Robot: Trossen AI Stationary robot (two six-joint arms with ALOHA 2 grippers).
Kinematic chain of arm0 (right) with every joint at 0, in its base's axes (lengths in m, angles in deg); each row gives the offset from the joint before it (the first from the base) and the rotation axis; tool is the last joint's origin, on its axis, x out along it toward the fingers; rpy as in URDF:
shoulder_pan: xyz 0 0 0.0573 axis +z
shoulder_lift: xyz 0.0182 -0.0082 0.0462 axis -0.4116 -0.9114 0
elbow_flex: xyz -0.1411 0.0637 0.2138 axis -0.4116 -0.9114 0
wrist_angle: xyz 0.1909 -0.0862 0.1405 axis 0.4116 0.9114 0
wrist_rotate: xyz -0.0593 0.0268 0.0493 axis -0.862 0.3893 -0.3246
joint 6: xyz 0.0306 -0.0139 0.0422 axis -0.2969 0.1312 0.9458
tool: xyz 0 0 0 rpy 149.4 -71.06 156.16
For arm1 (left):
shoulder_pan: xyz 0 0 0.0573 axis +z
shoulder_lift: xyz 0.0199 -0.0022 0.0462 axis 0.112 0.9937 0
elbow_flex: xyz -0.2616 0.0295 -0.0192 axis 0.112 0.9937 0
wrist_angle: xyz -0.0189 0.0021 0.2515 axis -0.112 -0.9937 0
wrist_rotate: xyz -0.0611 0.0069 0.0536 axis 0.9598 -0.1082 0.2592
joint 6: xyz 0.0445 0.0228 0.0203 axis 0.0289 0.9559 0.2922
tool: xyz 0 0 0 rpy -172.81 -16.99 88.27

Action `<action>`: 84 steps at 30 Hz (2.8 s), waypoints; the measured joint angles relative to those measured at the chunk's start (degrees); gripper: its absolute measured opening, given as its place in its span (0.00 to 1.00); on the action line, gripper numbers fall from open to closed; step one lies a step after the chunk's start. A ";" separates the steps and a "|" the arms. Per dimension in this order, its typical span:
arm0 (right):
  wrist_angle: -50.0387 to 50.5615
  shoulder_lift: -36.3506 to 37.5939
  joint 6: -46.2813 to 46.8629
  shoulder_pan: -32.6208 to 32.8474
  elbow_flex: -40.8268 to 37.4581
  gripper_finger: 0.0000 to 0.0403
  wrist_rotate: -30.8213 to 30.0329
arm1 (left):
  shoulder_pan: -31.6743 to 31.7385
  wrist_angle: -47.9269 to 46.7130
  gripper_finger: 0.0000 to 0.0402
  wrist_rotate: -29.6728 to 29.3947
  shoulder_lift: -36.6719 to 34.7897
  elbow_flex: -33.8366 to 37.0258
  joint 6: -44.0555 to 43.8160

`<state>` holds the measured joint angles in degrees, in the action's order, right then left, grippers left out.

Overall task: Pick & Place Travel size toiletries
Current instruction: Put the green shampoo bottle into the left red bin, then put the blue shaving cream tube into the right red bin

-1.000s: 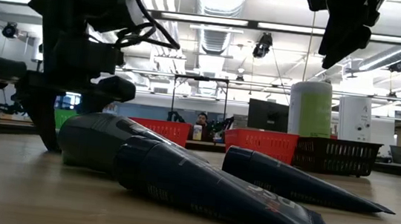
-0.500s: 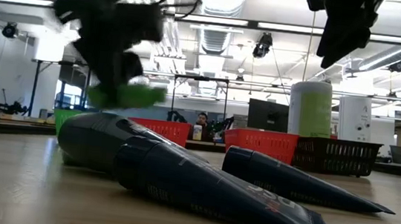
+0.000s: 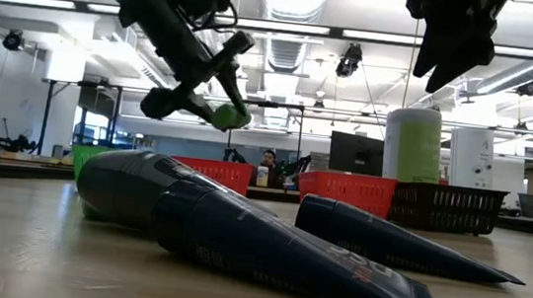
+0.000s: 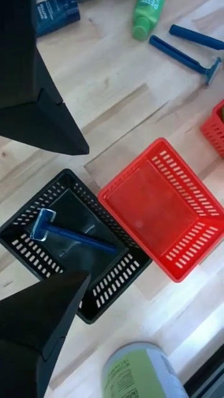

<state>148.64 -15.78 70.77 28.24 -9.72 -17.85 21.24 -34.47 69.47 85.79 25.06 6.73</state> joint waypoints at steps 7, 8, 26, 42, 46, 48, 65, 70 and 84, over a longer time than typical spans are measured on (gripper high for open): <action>0.02 0.00 0.04 0.03 0.00 0.81 -0.06 | 0.36 -5.79 0.50 -2.72 0.03 0.31 0.21; 0.01 0.00 -0.26 0.03 0.00 0.82 -0.18 | 0.32 -5.85 0.53 -3.43 0.03 0.43 0.20; 0.00 0.02 -2.02 0.03 0.00 0.85 -1.09 | -10.88 -10.94 0.74 5.44 -3.28 -4.83 35.48; -0.39 0.02 -1.34 1.00 -0.02 0.80 8.49 | -31.81 -15.89 0.74 -1.21 0.00 -4.72 29.58; -6.04 -3.27 -0.73 6.35 -0.59 0.81 14.72 | -33.92 -16.64 0.74 -4.42 -0.19 -4.76 29.83; -9.84 -6.38 -1.36 9.73 -1.00 0.82 15.06 | -34.55 -17.60 0.74 -5.72 -0.59 -4.94 29.26; -35.42 -34.68 0.79 18.81 0.36 0.73 11.98 | -38.82 -25.37 0.74 -7.68 -2.84 -4.69 26.84; -35.59 -37.09 -2.00 21.49 4.51 0.71 8.78 | -38.89 -25.44 0.74 -7.71 -2.86 -4.67 26.71; -30.05 -48.45 -2.77 23.17 15.44 0.82 3.00 | -38.93 -25.73 0.74 -8.90 -2.86 -4.65 26.00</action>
<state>118.59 -64.23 68.00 51.42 5.72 -14.85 -17.69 -60.20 60.58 82.93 20.41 32.73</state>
